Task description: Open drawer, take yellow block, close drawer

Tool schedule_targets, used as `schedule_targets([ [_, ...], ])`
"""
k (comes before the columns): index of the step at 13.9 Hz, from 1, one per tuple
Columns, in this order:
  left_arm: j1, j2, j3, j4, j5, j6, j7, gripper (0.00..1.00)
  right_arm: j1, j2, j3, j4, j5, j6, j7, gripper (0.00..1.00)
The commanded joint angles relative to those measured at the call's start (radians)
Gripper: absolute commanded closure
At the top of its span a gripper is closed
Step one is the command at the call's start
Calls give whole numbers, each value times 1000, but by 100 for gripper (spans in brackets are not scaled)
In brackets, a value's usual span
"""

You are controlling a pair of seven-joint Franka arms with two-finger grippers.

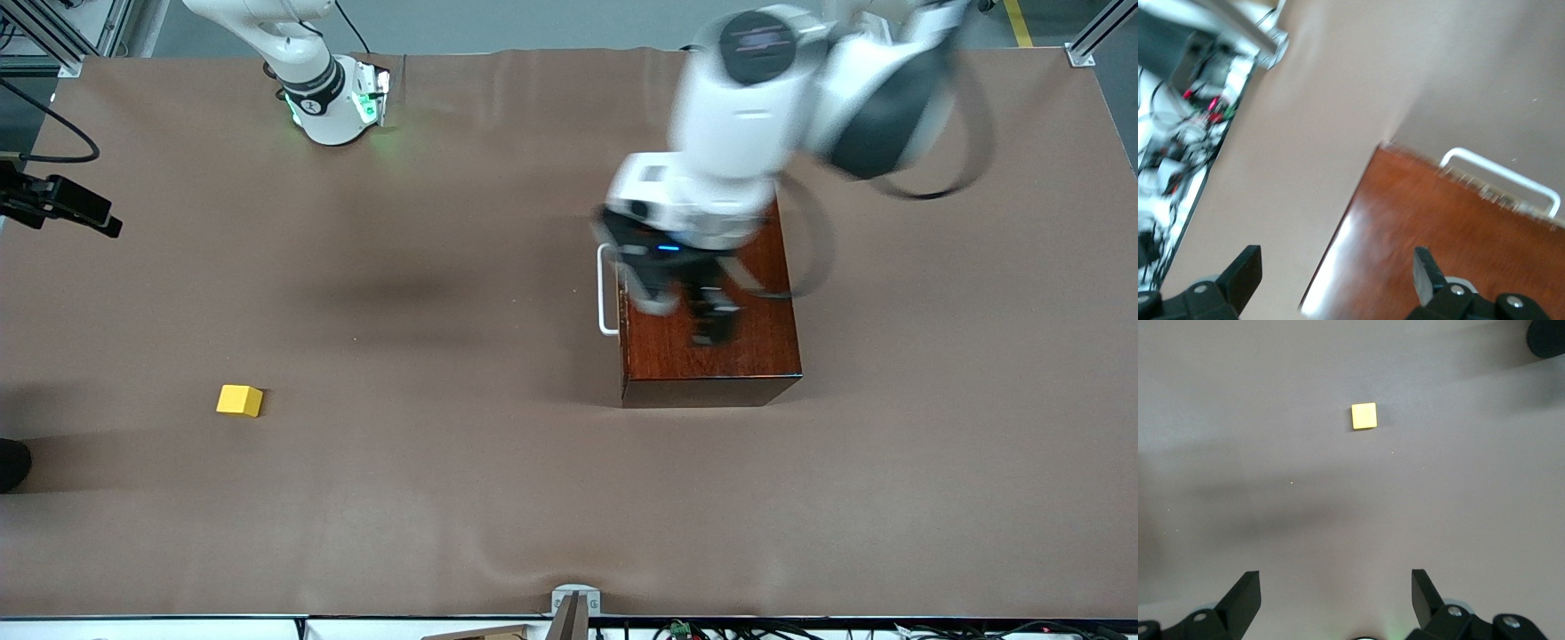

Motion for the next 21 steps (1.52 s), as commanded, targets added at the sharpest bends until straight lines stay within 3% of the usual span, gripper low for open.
schedule_targets([
  [1, 73, -28, -15, -38, -26, -39, -5, 0, -11, -6, 9, 7, -4, -10, 9, 0],
  [6, 88, -16, -11, -57, -19, -50, -9, 0, -11, -6, 9, 7, -4, -10, 7, 0],
  [10, 303, -27, -19, -79, -28, -52, 32, 0, -11, -6, 9, 7, -4, -10, 7, 0],
  [13, 357, -40, -26, -79, -55, -53, 178, 0, -13, -8, 9, 7, -4, -10, 7, 0],
  [21, 443, -89, -25, -73, -57, -93, 184, 0, -11, -6, 9, 7, -4, -10, 7, 0],
])
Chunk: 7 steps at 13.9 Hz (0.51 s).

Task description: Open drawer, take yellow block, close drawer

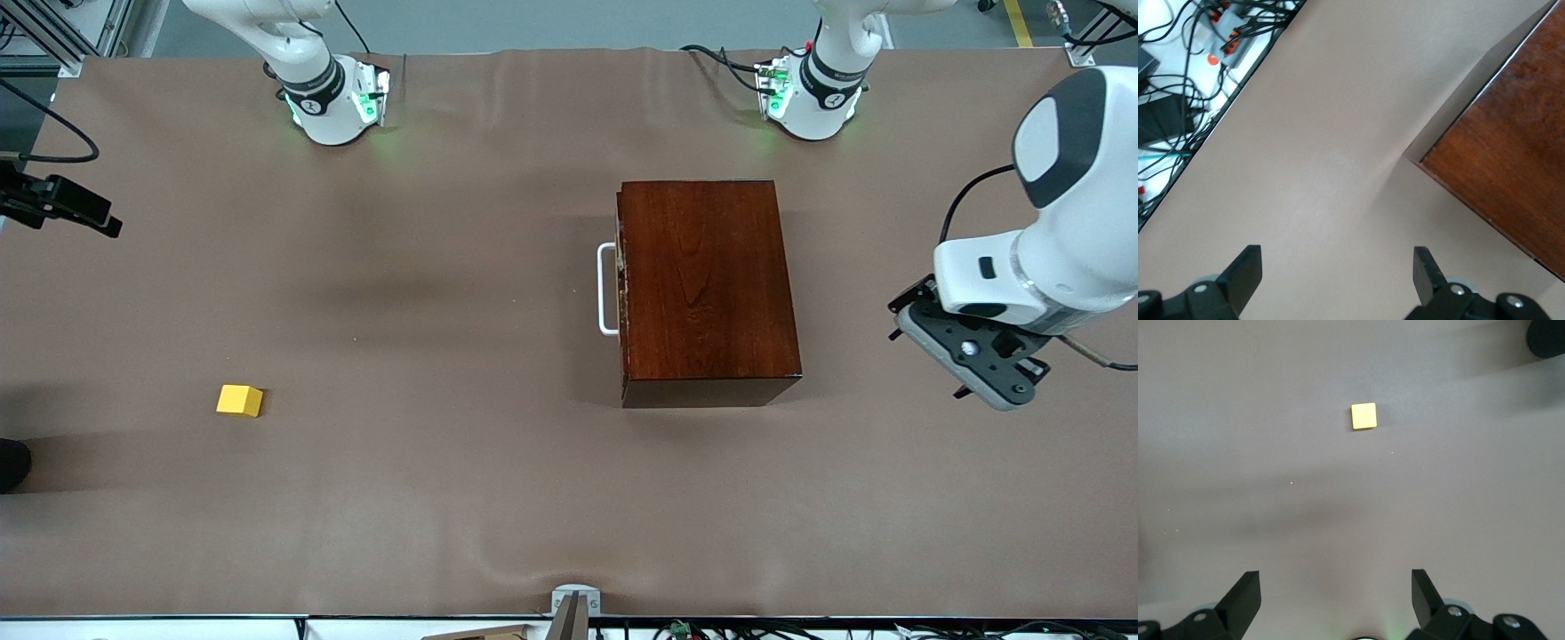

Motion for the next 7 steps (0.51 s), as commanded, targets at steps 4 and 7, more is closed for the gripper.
schedule_targets([
  [4, 103, -92, -2, -11, -45, -158, -199, 0, -11, -8, 7, 7, -4, -10, 7, 0],
  [7, 123, -95, -1, -8, -83, -222, -515, 0, -11, -6, 7, 7, -4, -10, 7, 0],
])
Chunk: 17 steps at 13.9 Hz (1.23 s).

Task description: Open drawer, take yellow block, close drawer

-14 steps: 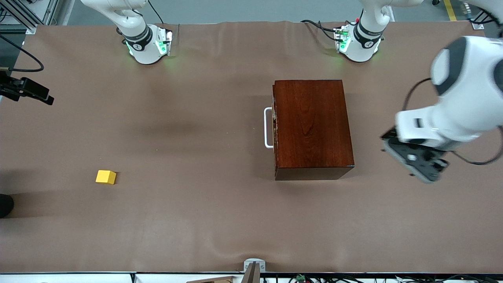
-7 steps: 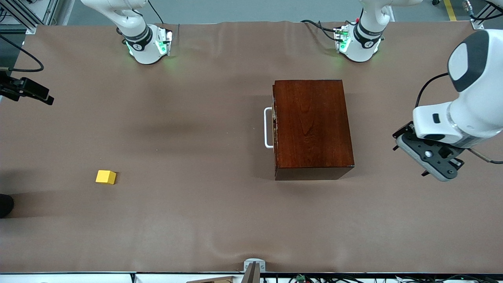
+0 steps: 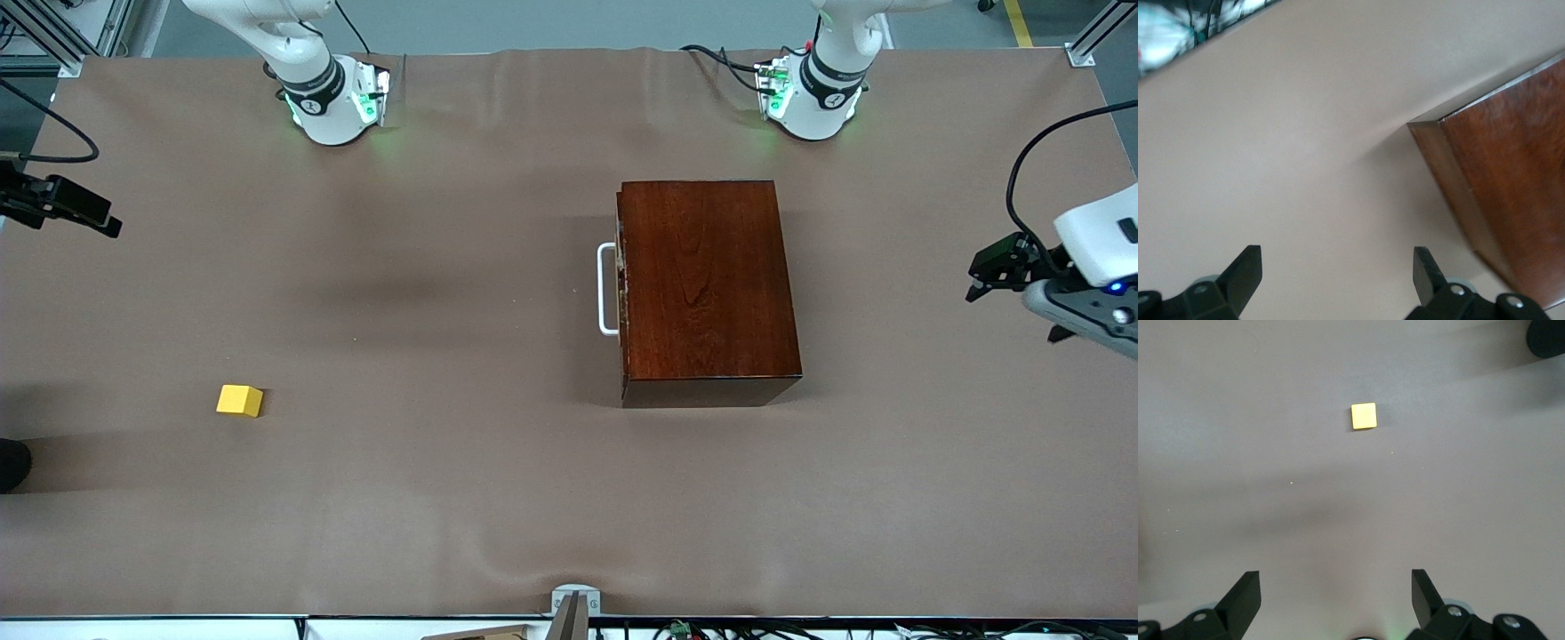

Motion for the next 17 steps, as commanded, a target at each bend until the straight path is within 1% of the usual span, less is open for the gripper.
schedule_targets([
  [1, 13, -23, -4, -13, -27, -35, -227, 0, -11, -6, 7, 7, -4, -10, 7, 0],
  [2, 13, -37, -4, -13, -25, -41, -273, 0, -11, -6, 9, 7, -4, -10, 7, 0],
  [4, 20, -64, -1, -22, -22, -78, -281, 0, -11, -6, 9, 7, -4, -10, 7, 0],
  [5, 58, -71, -8, -28, -30, -73, -271, 0, -11, -6, 7, 7, -4, -10, 7, 0],
  [6, 66, -80, -13, -48, -31, -43, -271, 0, -11, -6, 9, 7, -4, -10, 7, 0],
  [7, 66, -107, -13, -95, -30, 6, -280, 0, -11, -6, 9, 7, -4, -10, 7, 0],
  [9, 69, -198, -13, -244, -31, 130, -288, 0, -11, -6, 9, 7, -4, -10, 7, 0],
  [10, 66, -218, -14, -283, -30, 158, -309, 0, -11, -6, 9, 7, -4, -10, 7, 0],
  [12, 50, -217, -21, -280, -30, 160, -378, 0, -9, -6, 9, 7, -4, -10, 6, 0],
  [13, 4, -218, -7, -277, -28, 152, -387, 0, -8, -5, 9, 7, -4, -10, 9, 0],
  [14, -59, -218, 52, -271, -25, 148, -387, 0, -6, -6, 9, 7, -4, -10, 9, 0],
  [15, -93, -220, 105, -266, -28, 134, -378, 0, -8, -5, 9, 7, -4, -10, 9, 0],
  [17, -99, -224, 120, -257, -31, 93, -358, 0, -11, -5, 7, 7, -4, -10, 7, 0],
])
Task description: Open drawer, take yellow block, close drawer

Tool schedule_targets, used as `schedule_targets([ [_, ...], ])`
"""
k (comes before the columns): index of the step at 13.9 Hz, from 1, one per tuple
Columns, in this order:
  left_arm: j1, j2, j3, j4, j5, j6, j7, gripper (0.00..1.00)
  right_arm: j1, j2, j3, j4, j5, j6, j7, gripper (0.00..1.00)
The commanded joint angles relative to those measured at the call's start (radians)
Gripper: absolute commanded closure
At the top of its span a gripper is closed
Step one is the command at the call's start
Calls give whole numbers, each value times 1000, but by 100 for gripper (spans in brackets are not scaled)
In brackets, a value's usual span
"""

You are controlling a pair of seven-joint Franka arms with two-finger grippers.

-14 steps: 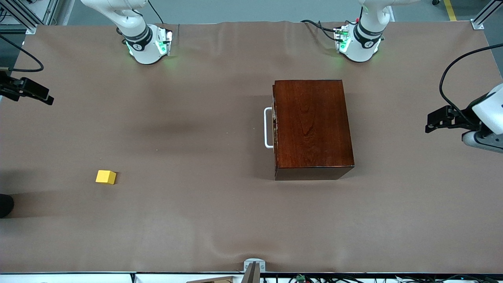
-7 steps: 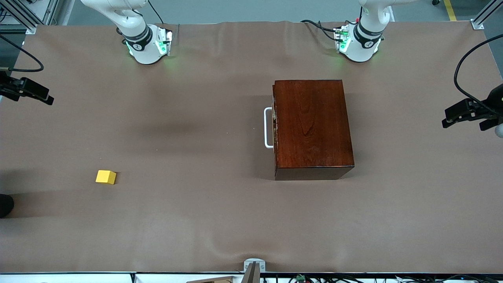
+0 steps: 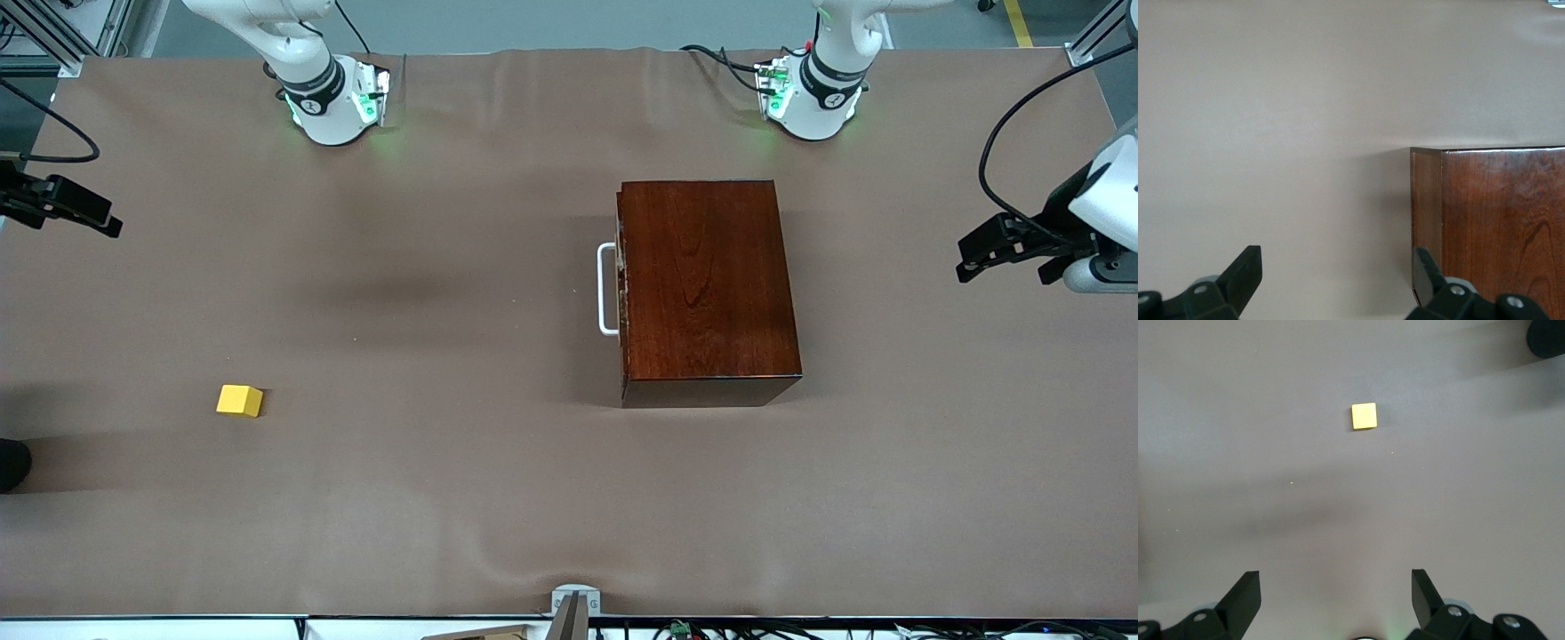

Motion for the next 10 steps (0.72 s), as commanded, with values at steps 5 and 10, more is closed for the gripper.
schedule_targets([
  [5, 1, -29, 38, 2, -23, -50, 15, 0, -11, -6, 8, 7, -4, -10, 9, 0],
  [10, -1, -29, 34, 0, -20, -50, 8, 0, -9, -6, 8, 7, -4, -10, 9, 0],
])
